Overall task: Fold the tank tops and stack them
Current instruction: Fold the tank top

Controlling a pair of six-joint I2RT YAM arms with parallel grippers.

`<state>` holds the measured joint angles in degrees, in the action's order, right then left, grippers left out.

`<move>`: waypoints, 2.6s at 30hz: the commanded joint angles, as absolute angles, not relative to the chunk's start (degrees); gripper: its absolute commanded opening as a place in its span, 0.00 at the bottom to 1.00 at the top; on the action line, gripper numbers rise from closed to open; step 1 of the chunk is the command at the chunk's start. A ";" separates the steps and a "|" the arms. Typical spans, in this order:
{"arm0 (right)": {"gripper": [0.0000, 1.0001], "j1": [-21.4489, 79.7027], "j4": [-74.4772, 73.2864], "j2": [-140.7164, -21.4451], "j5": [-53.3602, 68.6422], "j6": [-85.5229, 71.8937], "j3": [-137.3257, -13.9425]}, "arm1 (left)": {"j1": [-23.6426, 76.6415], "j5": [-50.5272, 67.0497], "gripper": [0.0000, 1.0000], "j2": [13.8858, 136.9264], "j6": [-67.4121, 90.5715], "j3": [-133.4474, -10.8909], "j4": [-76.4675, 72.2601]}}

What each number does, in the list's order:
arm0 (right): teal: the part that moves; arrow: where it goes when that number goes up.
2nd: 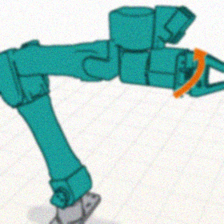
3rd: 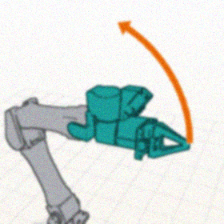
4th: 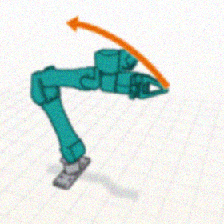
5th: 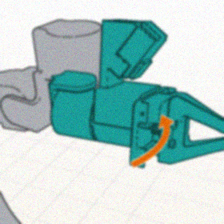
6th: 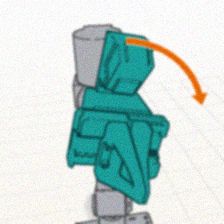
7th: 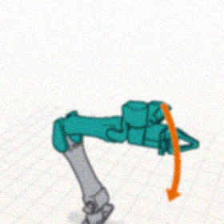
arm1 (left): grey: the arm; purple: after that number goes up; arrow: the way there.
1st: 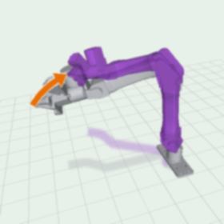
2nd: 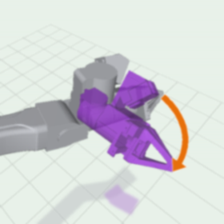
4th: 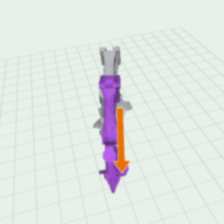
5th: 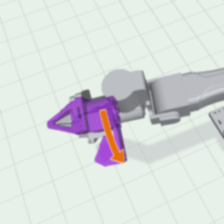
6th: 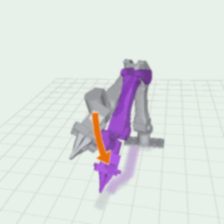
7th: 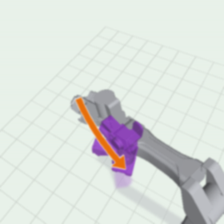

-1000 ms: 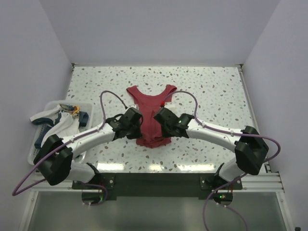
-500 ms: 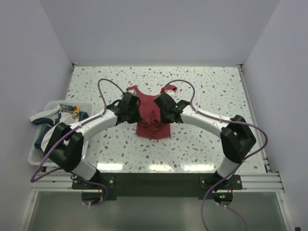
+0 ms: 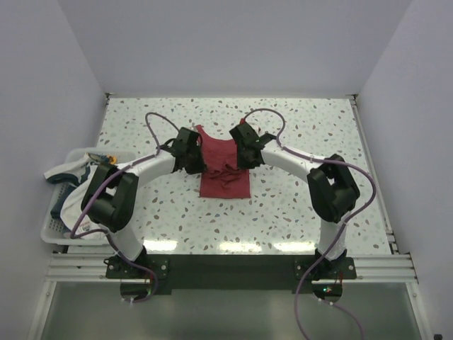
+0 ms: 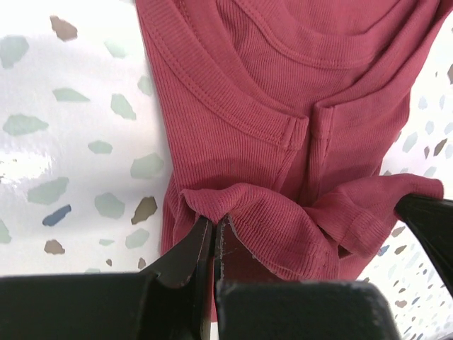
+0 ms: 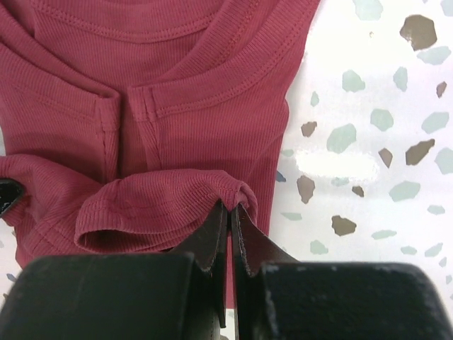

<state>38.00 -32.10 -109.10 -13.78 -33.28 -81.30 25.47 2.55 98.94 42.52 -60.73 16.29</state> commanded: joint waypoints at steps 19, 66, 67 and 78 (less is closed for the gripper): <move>0.43 33.93 -32.26 -109.43 -10.02 -31.82 -89.83 | 18.11 11.07 0.56 100.81 42.98 -66.01 7.12; 0.42 29.35 -30.85 -112.68 -8.27 -27.60 -90.36 | 19.34 4.49 0.53 107.77 38.24 -76.91 13.18; 0.42 29.36 -30.85 -112.33 -8.09 -27.60 -90.09 | 19.42 4.13 0.53 107.06 38.15 -76.38 13.53; 0.42 31.11 -30.23 -113.38 -6.15 -28.48 -88.15 | 20.91 4.48 0.56 104.06 34.37 -71.28 15.99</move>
